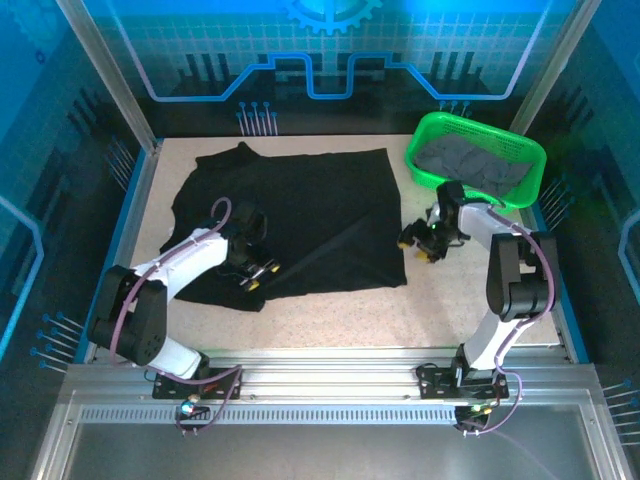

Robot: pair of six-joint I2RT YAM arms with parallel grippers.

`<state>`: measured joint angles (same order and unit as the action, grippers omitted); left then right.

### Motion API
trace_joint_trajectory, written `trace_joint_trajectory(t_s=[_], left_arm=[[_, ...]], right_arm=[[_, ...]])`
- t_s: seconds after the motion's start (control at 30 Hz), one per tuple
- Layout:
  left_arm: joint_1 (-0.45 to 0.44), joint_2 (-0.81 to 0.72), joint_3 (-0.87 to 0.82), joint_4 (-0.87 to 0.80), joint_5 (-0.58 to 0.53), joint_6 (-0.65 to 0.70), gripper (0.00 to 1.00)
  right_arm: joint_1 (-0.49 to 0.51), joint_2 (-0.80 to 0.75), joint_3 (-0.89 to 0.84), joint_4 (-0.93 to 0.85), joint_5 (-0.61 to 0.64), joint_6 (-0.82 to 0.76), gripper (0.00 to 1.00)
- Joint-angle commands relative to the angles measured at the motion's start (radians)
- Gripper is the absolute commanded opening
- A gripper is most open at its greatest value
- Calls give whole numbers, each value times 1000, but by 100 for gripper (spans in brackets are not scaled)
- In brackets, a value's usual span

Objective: Fold and stack the t-shirts

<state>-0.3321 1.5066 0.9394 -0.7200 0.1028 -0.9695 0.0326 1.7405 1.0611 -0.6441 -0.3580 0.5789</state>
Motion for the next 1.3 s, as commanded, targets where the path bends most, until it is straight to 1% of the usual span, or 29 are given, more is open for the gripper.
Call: trace_joint_trajectory(t_s=[0.0, 0.27, 0.37, 0.6, 0.8, 0.9, 1.03, 1.13, 1.2, 1.27], left_arm=[[-4, 33, -17, 10, 28, 6, 56], [-4, 59, -32, 27, 26, 13, 55], [-4, 54, -37, 27, 23, 11, 55], [-4, 48, -52, 32, 22, 8, 55], [-4, 39, -60, 34, 21, 5, 54], [-4, 36, -60, 30, 21, 7, 54], [-4, 30, -62, 30, 23, 7, 54], [-4, 19, -60, 30, 23, 4, 54], [-4, 4, -61, 38, 21, 6, 54], [-4, -3, -65, 50, 18, 9, 54]], right_arm=[[4, -57, -69, 40, -126, -8, 56], [8, -61, -172, 41, -143, -16, 51], [11, -70, -176, 40, -143, -15, 46], [13, -82, -176, 29, -137, -12, 30], [14, -82, -176, 19, -138, -7, 19], [14, -86, -176, -4, -125, -15, 18], [15, -96, -176, -18, -108, -27, 23], [15, -86, -212, -12, -113, -25, 25], [15, -82, -219, 0, -111, -15, 24], [15, -78, -219, 17, -116, -3, 20]])
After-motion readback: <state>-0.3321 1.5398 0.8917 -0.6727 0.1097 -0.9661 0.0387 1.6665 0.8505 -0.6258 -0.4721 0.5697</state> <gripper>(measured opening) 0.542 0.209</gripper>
